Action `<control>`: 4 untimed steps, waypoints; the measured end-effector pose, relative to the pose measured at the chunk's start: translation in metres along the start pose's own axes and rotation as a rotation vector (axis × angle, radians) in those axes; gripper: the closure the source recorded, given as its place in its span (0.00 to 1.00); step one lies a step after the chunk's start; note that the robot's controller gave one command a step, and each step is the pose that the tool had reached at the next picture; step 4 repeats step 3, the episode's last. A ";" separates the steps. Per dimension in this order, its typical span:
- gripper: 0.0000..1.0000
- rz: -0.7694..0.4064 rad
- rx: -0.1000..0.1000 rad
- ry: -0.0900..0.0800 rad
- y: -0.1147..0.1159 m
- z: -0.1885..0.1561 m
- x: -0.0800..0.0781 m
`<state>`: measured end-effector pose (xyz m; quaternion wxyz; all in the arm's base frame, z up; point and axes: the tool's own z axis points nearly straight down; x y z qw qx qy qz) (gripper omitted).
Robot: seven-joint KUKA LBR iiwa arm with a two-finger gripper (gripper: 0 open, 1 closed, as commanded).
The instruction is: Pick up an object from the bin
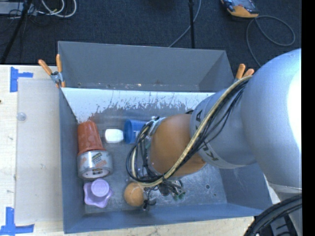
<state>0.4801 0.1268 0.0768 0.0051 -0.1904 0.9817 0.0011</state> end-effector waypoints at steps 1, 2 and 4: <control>1.00 0.000 0.000 0.000 0.000 0.000 0.000; 1.00 0.017 0.000 0.004 0.013 0.003 -0.030; 1.00 -0.019 0.000 -0.001 0.013 -0.143 -0.018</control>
Offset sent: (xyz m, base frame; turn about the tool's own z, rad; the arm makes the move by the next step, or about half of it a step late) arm 0.0280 0.0288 -0.0024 0.0171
